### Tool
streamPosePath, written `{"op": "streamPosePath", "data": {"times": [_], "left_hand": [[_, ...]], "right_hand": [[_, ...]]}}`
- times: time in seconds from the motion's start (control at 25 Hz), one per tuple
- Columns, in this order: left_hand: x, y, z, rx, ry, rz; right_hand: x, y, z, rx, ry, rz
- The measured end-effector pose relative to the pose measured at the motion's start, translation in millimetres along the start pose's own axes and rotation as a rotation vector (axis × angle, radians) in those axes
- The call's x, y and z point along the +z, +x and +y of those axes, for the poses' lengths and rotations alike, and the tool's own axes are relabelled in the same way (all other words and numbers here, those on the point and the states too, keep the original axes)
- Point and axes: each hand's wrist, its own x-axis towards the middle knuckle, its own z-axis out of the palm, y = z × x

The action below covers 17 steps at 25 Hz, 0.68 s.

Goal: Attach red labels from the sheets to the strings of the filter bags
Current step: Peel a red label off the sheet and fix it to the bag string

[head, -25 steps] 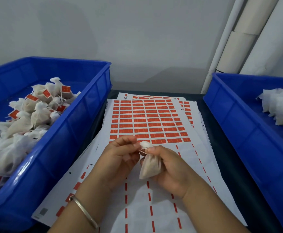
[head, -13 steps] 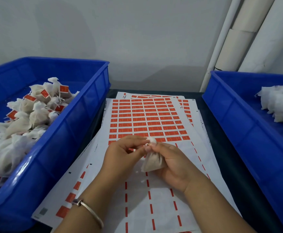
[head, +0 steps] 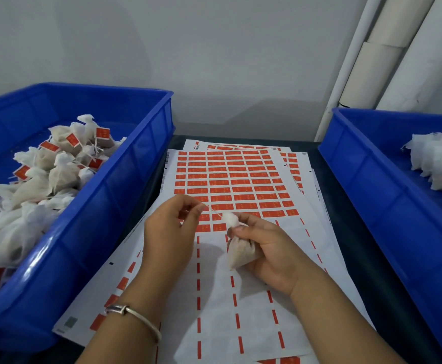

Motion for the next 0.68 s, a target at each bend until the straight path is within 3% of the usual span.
{"op": "streamPosePath", "data": {"times": [0.16,0.36,0.48,0.56,0.68], "left_hand": [[-2,0,0,-0.063,-0.077,0.109],[4,-4,1,-0.003,-0.049,-0.092],[5,-3,4,-0.057,-0.153,-0.157],[10,0,-4,-0.113,-0.174,-0.143],[27,0,-19,-0.166,0.032,-0.156]], "right_hand": [[-1,-9,-3,0.002,-0.216,-0.178],[-11,-14,-10,-0.049,-0.226,-0.192],[-10,-11,-8,-0.077,-0.269,-0.191],[-8,-6,-7,-0.088,-0.159,-0.149],[-11,-1,-8,-0.118,0.077,-0.025]]}}
